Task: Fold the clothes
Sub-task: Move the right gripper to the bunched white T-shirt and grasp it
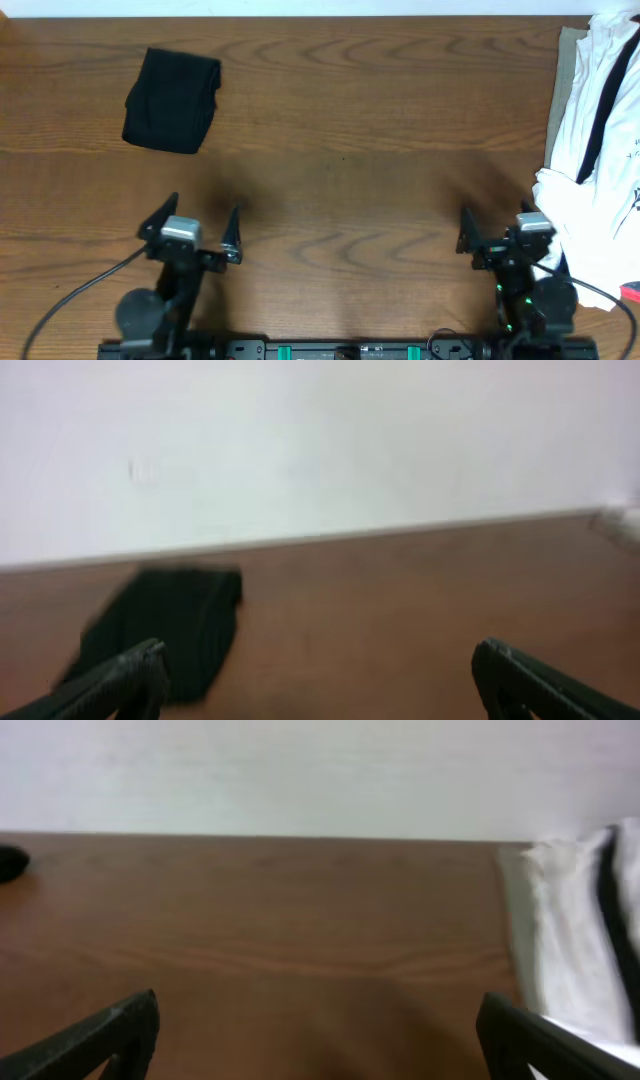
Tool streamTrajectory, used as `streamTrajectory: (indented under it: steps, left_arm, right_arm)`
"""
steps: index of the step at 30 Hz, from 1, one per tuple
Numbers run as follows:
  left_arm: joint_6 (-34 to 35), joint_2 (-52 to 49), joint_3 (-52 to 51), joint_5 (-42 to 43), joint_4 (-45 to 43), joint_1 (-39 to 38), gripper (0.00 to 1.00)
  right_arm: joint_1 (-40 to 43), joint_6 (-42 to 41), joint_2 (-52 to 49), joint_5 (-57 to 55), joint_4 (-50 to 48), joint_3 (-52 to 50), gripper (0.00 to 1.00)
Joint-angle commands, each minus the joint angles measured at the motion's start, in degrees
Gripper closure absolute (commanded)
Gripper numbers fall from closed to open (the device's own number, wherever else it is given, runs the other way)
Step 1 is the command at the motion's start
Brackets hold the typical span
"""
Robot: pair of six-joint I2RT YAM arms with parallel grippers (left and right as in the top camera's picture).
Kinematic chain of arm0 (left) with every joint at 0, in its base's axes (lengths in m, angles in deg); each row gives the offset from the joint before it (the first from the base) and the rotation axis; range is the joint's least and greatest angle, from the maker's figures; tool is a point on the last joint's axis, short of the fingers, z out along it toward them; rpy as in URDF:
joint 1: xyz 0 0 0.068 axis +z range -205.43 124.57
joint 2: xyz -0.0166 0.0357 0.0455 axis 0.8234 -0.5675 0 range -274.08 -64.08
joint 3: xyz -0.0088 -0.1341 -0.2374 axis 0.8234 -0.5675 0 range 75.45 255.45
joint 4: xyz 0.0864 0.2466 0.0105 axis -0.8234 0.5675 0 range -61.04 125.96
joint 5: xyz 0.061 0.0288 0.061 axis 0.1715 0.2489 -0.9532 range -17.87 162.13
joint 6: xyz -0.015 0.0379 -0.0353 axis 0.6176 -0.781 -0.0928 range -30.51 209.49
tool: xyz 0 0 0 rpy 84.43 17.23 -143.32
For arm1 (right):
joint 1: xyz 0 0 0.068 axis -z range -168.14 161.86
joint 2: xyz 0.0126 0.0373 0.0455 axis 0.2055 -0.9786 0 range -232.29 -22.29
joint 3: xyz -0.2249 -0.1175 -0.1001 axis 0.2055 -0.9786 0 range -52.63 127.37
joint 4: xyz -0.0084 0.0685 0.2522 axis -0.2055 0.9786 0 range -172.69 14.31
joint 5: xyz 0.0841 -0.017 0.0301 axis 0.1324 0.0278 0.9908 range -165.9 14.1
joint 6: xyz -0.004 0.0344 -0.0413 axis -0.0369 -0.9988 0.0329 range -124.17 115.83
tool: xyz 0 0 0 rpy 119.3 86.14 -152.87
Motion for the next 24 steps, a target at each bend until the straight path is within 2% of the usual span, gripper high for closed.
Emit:
streamTrajectory:
  steps: [1, 6, 11, 15, 18, 24]
  left_arm:
    - [1.3, -6.5, 10.1, 1.8, 4.8, -0.2, 0.02]
    - [1.3, -21.2, 22.2, 3.5, 16.0, -0.2, 0.02]
    - [1.3, -33.7, 29.4, 3.8, 24.9, -0.2, 0.02]
    - [1.2, -39.8, 29.6, 3.8, 25.8, -0.2, 0.02]
    - [1.2, -43.4, 29.6, 3.8, 25.8, -0.2, 0.02]
    - [1.2, -49.5, 29.6, 3.8, 25.8, -0.2, 0.02]
  right_arm:
    - [0.7, -1.6, -1.7, -4.3, 4.0, 9.4, 0.01]
    - [0.7, -4.8, -10.9, -5.6, 11.3, 20.4, 0.01]
    - [0.7, -3.8, -28.9, -7.3, 22.3, 34.3, 0.01]
    - [0.8, 1.3, -45.7, -7.4, 30.4, 46.3, 0.01]
    - [1.9, 1.5, -57.6, -8.5, 35.8, 55.1, 0.01]
    - [4.0, 1.5, -73.9, -12.3, 41.7, 65.5, 0.01]
